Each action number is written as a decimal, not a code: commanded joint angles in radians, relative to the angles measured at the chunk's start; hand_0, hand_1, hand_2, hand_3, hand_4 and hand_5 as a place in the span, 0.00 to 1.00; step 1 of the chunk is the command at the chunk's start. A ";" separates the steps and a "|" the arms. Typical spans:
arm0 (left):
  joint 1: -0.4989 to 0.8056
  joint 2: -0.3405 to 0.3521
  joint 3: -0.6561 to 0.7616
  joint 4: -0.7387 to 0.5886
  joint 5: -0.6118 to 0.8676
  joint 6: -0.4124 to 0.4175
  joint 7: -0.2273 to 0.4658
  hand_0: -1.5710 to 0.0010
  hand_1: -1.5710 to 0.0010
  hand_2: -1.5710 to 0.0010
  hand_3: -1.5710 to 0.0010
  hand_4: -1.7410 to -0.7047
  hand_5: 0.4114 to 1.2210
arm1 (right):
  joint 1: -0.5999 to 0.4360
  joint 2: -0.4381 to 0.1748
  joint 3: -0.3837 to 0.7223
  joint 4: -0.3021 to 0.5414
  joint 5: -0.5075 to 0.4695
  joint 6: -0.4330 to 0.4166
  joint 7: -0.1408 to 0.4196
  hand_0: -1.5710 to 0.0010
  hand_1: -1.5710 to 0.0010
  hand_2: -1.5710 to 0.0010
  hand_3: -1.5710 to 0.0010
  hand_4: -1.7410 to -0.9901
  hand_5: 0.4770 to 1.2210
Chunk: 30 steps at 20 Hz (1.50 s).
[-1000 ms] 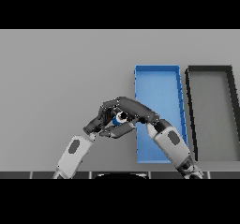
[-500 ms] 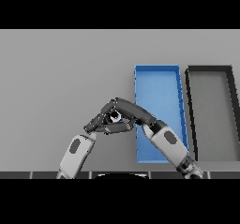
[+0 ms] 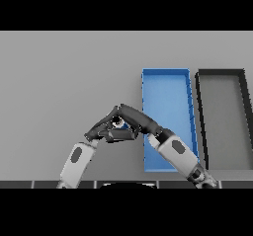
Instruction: Pick up the blue pipe and place it into the blue bin.
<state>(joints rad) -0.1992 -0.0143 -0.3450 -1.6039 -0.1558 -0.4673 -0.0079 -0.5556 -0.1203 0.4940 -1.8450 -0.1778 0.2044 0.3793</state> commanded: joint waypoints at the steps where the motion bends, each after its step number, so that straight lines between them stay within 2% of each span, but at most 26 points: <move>1: -0.003 -0.009 -0.002 0.001 -0.016 -0.012 0.023 0.62 0.65 0.66 0.70 0.52 1.00 | -0.003 -0.003 0.003 0.002 0.005 -0.007 0.019 0.00 0.00 0.00 0.01 0.00 0.99; 2: -0.002 -0.004 0.003 0.005 -0.038 -0.023 0.004 0.70 0.72 0.73 0.76 0.58 0.89 | -0.005 -0.007 0.002 -0.002 -0.001 -0.013 0.033 0.00 0.00 0.00 0.01 0.00 0.99; 3: -0.002 -0.009 0.009 0.005 -0.045 -0.027 0.006 0.76 0.78 0.78 0.81 0.63 0.76 | -0.003 -0.011 0.013 -0.006 0.010 -0.020 0.023 0.00 0.00 0.00 0.00 0.00 0.99; 4: -0.005 -0.019 0.017 0.008 -0.043 -0.020 0.031 0.80 0.82 0.83 0.84 0.67 0.65 | -0.003 -0.015 0.016 -0.009 0.013 -0.027 0.019 0.00 0.00 0.00 0.00 0.00 0.99; 6: 0.005 -0.027 0.020 0.006 -0.040 -0.012 0.036 0.88 0.89 0.89 0.90 0.72 0.44 | 0.000 -0.032 0.018 -0.016 0.015 -0.031 0.042 0.00 0.00 0.00 0.00 0.00 1.00; 8: 0.006 -0.032 0.029 0.011 -0.021 -0.021 0.068 0.92 0.93 0.93 0.94 0.74 0.29 | -0.015 -0.019 0.019 0.005 0.018 -0.039 0.045 0.00 0.00 0.00 0.00 0.00 1.00; 11: 0.016 -0.034 0.030 0.004 -0.028 -0.006 0.074 0.96 0.96 0.96 0.97 0.76 0.16 | -0.005 -0.006 0.020 0.008 -0.012 -0.043 0.037 0.00 0.00 0.00 0.00 0.00 1.00; 13: 0.010 -0.029 0.032 0.012 -0.044 0.004 0.075 0.97 0.98 0.98 0.98 0.78 0.10 | -0.005 0.000 0.002 -0.006 -0.054 -0.052 0.025 0.00 0.00 0.00 0.00 0.00 1.00; 16: 0.026 -0.042 0.016 0.026 -0.061 0.011 0.080 0.99 0.99 0.99 0.99 0.80 0.08 | -0.045 0.006 -0.048 -0.027 -0.154 -0.084 0.086 0.00 0.00 0.00 0.00 0.00 1.00; 19: 0.008 -0.037 0.026 0.024 -0.054 0.006 0.094 0.99 0.99 0.99 0.99 0.80 0.05 | -0.151 0.002 -0.128 -0.043 -0.269 -0.139 0.159 0.00 0.00 0.00 0.00 0.00 1.00; 21: 0.010 -0.043 0.019 0.017 -0.053 0.005 0.094 1.00 1.00 1.00 1.00 0.81 0.04 | -0.258 -0.025 -0.199 -0.020 -0.357 -0.141 0.209 0.00 0.00 0.00 0.00 0.00 1.00; 22: 0.022 -0.037 0.020 0.016 -0.050 0.000 0.092 1.00 1.00 1.00 1.00 0.81 0.04 | -0.300 -0.045 -0.231 -0.016 -0.399 -0.134 0.190 0.00 0.00 0.00 0.00 0.00 1.00; 23: 0.016 -0.041 0.022 0.019 -0.045 -0.003 0.105 1.00 1.00 1.00 1.00 0.81 0.03 | -0.348 -0.051 -0.259 0.017 -0.416 -0.148 0.179 0.00 0.00 0.00 0.00 0.00 1.00; 25: 0.011 -0.033 0.030 0.026 -0.047 -0.003 0.114 1.00 1.00 1.00 1.00 0.81 0.03 | -0.410 -0.106 -0.320 0.049 -0.393 -0.200 0.148 0.00 0.00 0.00 0.00 0.00 1.00; 27: 0.024 -0.028 0.026 0.013 -0.049 -0.004 0.111 1.00 1.00 1.00 1.00 0.81 0.02 | -0.463 -0.175 -0.368 0.096 -0.358 -0.246 0.161 0.00 0.00 0.00 0.00 0.00 1.00; 30: 0.017 -0.022 0.032 0.003 -0.036 -0.013 0.117 1.00 1.00 1.00 1.00 0.82 0.01 | -0.481 -0.247 -0.432 0.194 -0.352 -0.254 0.167 0.00 0.00 0.00 0.00 0.00 1.00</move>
<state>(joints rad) -0.1825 -0.0367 -0.3127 -1.6013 -0.1918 -0.4805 0.1076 -1.0360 -0.3683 0.0610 -1.6501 -0.5309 -0.0506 0.5481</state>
